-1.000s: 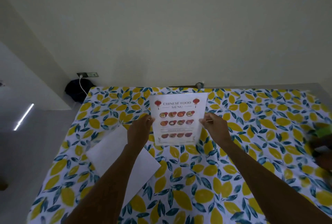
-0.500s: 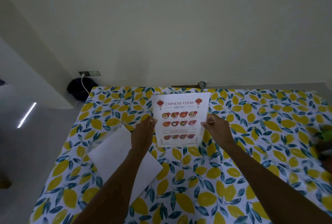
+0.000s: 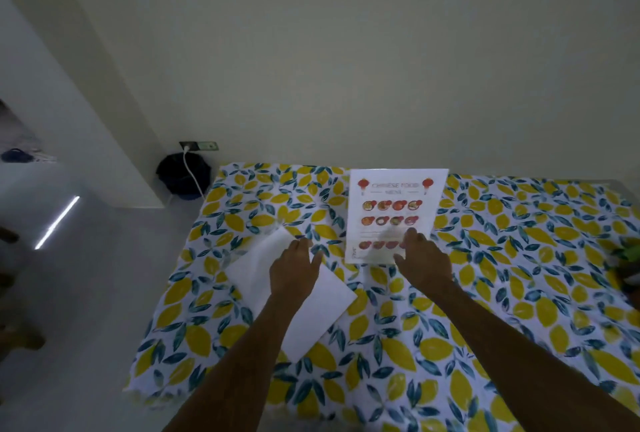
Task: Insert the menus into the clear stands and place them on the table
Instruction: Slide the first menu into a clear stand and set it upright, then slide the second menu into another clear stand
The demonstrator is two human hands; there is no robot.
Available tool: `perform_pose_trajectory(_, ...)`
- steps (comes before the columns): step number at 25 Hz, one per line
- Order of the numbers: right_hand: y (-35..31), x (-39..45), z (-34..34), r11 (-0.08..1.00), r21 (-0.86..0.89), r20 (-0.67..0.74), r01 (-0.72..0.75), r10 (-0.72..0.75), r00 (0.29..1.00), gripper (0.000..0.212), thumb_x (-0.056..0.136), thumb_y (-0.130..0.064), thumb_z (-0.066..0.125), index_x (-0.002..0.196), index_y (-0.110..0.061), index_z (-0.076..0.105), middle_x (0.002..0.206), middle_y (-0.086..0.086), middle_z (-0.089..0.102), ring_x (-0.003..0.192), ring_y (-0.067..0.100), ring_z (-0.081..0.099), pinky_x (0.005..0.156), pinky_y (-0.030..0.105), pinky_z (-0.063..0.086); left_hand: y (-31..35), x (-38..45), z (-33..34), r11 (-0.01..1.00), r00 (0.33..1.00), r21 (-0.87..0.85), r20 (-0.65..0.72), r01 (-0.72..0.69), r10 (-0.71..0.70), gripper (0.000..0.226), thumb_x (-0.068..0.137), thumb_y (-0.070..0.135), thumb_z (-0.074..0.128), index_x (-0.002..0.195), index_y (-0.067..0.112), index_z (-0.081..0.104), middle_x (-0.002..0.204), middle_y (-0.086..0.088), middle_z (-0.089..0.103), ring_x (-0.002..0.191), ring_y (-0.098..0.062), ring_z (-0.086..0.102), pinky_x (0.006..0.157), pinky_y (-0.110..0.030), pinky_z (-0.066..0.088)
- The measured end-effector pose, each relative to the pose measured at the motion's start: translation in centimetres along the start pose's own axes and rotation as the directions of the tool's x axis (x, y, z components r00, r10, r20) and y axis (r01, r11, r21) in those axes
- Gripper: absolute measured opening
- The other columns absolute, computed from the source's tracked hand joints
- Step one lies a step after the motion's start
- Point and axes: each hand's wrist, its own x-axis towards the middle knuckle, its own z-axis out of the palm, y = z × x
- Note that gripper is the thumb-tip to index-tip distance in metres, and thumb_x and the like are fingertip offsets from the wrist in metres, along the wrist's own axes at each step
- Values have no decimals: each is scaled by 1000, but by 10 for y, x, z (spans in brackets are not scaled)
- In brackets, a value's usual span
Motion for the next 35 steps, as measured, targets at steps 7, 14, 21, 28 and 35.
perform_pose_trajectory(7, -105, -35, 36, 978, -86, 131, 191, -179, 975, 48, 89, -36, 54, 128, -14, 37, 119, 11, 55, 105, 33, 58, 77, 46, 50, -104, -62, -12, 984, 982, 81, 96, 158, -165, 40, 97, 48, 41, 124, 21, 54, 120, -4, 58, 106, -24, 61, 81, -40, 51)
perform_pose_trajectory(14, -131, 1, 113, 910, -176, 246, 376, -329, 912, 56, 84, -37, 61, 129, -10, 41, 110, 14, 58, 100, 35, 61, 73, 45, 56, -146, -73, 31, 870, 864, -77, 187, 487, -467, 45, 98, 42, 45, 125, 5, 48, 123, -20, 55, 108, -36, 58, 87, -43, 47)
perform_pose_trajectory(21, -145, 18, 146, 951, -126, 269, 282, -241, 933, 53, 76, -14, 65, 125, -4, 50, 113, 28, 54, 98, 46, 58, 62, 46, 56, -129, -43, 43, 691, 746, -302, 124, 656, -654, 35, 92, 34, 59, 114, 8, 55, 109, -16, 66, 104, -33, 62, 84, -38, 50)
perform_pose_trajectory(28, -126, 21, 133, 963, 260, 333, 66, -153, 930, 49, 74, -3, 48, 118, -23, 45, 108, 14, 55, 91, 38, 57, 69, 39, 46, -145, -39, 29, 541, 653, -441, 147, 716, -743, 22, 89, 3, 44, 109, 6, 54, 95, -14, 62, 82, -32, 63, 63, -30, 48)
perform_pose_trajectory(35, -110, -25, 117, 900, 436, 274, 3, -136, 952, 40, 88, -2, 50, 122, -19, 64, 116, 13, 70, 103, 34, 65, 84, 41, 53, -178, -58, 2, 854, 909, -313, 115, 417, -402, 34, 90, -2, 47, 108, 10, 73, 98, -16, 74, 86, -31, 68, 70, -25, 44)
